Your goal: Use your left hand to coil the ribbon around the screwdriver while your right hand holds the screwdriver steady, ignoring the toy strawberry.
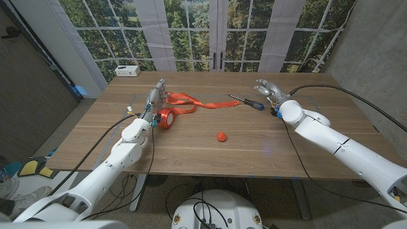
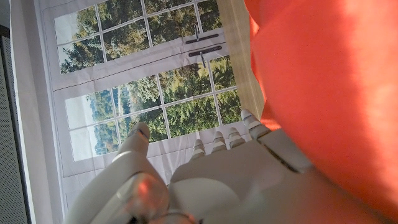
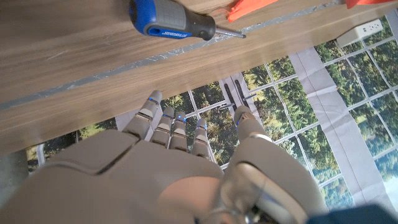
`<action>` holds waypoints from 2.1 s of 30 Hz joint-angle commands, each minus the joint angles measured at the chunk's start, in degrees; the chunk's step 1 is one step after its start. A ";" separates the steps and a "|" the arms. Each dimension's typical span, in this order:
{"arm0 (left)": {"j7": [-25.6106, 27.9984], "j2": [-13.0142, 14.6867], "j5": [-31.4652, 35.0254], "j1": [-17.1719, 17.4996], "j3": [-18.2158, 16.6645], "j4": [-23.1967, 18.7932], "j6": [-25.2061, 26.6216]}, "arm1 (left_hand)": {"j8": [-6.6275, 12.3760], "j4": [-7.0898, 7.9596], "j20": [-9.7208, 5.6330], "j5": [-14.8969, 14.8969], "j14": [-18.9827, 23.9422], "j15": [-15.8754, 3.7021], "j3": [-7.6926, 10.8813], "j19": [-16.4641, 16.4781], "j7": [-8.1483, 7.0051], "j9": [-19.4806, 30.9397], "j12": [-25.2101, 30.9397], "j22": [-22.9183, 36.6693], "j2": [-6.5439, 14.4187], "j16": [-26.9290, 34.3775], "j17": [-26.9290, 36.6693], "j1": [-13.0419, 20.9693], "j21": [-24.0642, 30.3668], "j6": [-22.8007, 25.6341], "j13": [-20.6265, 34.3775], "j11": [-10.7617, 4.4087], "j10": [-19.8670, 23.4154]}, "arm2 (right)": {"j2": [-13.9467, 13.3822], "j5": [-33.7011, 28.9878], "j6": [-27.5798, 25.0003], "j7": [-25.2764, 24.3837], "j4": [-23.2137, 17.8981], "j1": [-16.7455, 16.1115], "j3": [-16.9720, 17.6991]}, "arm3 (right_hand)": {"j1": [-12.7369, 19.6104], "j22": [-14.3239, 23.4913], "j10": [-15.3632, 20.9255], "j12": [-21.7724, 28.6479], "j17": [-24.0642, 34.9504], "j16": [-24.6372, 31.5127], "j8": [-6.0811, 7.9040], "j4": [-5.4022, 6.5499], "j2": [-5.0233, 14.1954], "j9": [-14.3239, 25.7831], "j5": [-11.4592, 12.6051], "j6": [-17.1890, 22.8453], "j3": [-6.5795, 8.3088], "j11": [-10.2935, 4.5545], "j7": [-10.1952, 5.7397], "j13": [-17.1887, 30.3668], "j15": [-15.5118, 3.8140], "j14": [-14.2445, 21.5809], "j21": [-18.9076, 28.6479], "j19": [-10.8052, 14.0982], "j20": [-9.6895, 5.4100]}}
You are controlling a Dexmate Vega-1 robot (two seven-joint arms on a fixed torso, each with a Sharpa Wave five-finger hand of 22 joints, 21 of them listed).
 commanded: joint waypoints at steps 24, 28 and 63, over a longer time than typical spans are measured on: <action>-2.00 -0.83 -0.98 -1.70 0.05 3.61 -0.10 | -0.13 0.28 0.70 0.10 0.17 0.30 -0.13 -0.02 0.09 0.16 -0.34 0.32 -0.12 0.23 0.00 -0.37 -0.31 0.01 0.02 0.04 -0.04 | 1.03 -14.25 -19.42 8.77 -1.49 9.44 -12.12 | 4.00 0.14 4.73 1.22 0.69 2.33 0.71 0.38 -0.27 0.36 0.11 5.23 3.09 -1.22 0.10 -0.03 -2.15 4.55 1.30 3.64 -0.20; -1.96 -0.86 -1.06 -1.75 0.07 3.58 0.13 | -0.14 0.30 0.80 0.10 0.12 0.39 -0.12 -0.02 0.22 0.16 -0.35 0.32 -0.09 0.20 0.00 -0.38 -0.34 -0.01 0.02 0.19 -0.01 | 1.62 -16.28 -22.43 10.08 -1.07 10.97 -14.31 | 5.51 0.13 5.48 1.33 0.55 2.66 0.56 -0.25 -0.43 0.38 0.04 5.58 3.85 -1.75 0.04 -0.05 -2.90 5.66 1.51 4.45 -0.42; -1.75 -1.19 -1.00 -2.55 0.30 4.48 0.90 | -0.18 0.40 0.88 0.11 0.02 0.36 -0.07 -0.01 0.30 0.17 -0.46 0.35 0.03 0.18 0.01 -0.47 -0.44 -0.03 0.03 0.19 -0.02 | 4.33 -22.84 -26.90 16.61 4.69 17.09 -23.41 | 9.18 0.13 9.44 2.11 0.75 3.54 0.67 -0.43 -0.94 0.46 -0.36 9.29 4.32 -1.91 0.76 -0.07 -3.34 7.99 1.78 6.55 -1.08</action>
